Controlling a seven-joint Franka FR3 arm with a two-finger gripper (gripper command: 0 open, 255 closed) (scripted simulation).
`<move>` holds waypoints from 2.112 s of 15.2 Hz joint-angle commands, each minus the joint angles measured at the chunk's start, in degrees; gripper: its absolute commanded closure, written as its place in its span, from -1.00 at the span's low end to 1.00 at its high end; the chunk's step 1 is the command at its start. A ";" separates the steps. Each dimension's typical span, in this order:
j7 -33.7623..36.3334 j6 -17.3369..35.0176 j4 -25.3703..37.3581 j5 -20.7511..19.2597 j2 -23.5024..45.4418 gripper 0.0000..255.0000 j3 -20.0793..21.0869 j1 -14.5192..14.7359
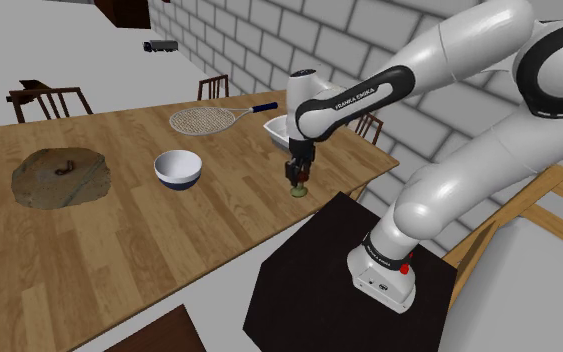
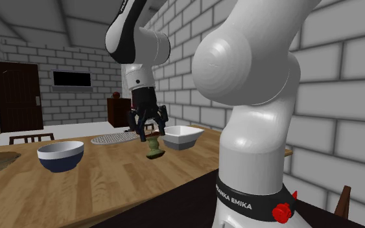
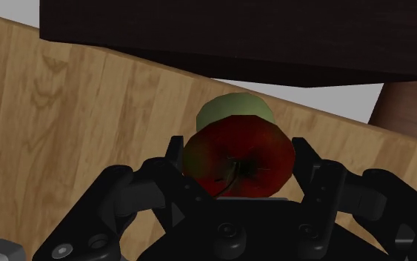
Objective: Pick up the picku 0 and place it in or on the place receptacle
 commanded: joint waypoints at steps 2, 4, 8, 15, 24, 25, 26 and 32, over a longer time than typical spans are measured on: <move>-0.36 -2.77 0.90 0.18 -1.84 1.00 -0.08 0.04; -0.54 -4.66 1.61 0.31 -3.03 1.00 -0.10 0.09; -0.89 -8.39 3.21 0.53 -5.17 1.00 -0.14 0.17; -3.43 -12.18 7.81 -0.77 -4.57 1.00 -1.84 -1.24; -12.89 -11.62 21.84 -4.55 8.92 1.00 -8.31 -6.23; -13.94 -11.71 23.68 -4.68 10.52 1.00 -8.91 -6.69; -14.99 -11.85 25.58 -4.75 12.14 1.00 -9.49 -7.13; -21.29 -13.49 38.23 -4.20 22.33 1.00 -12.37 -9.84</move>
